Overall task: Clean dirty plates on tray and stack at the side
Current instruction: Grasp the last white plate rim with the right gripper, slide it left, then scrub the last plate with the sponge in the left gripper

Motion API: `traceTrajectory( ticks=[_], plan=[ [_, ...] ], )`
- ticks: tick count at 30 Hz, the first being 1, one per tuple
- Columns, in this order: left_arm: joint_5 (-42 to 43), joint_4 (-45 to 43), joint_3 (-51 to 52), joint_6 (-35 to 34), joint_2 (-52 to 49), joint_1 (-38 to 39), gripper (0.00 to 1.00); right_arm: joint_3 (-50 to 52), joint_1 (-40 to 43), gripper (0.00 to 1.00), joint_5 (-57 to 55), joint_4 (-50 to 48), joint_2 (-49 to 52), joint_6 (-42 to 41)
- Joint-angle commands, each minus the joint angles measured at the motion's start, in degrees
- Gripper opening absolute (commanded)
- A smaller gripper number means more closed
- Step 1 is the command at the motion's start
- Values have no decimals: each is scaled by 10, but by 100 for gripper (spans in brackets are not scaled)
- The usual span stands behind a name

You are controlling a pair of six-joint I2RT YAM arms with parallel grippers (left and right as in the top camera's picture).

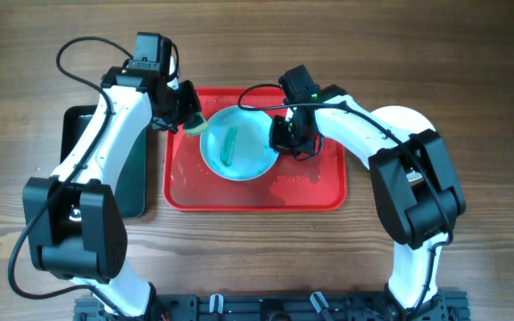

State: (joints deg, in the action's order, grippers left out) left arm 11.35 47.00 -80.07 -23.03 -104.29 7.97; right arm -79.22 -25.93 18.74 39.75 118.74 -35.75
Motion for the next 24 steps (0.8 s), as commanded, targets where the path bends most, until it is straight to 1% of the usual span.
traceTrajectory(
  ticks=[1,3,5,7,11,12,15,16,17,18,20,24],
  plan=[
    [-6,2,-5,-5,3,1,4,0,1,21,-18,-16,11,26],
    [-6,10,-5,-5,2,3,4,2,1,18,-22,-18,11,26],
    [-6,14,-4,3,-3,10,4,9,1,17,-22,-27,11,26],
    [-10,10,12,4,-5,24,4,10,1,4,-22,-31,11,26],
    [-19,-7,47,35,-5,42,4,10,1,4,-22,-37,11,27],
    [-19,-13,55,53,-5,45,4,10,1,4,-22,-37,11,28],
    [-19,-50,84,171,-5,59,4,10,1,5,-22,-39,11,27],
    [-19,-68,95,200,-5,64,4,10,1,4,-21,-39,11,28],
    [-21,-87,105,212,-5,67,4,10,1,5,-21,-39,11,27],
    [-23,-116,119,214,-5,70,4,10,1,4,-21,-38,11,28],
    [-23,-141,127,213,-11,72,4,10,1,4,-21,-37,11,28],
    [-55,-151,127,211,-58,84,4,10,0,4,-20,-37,11,27]
  ],
)
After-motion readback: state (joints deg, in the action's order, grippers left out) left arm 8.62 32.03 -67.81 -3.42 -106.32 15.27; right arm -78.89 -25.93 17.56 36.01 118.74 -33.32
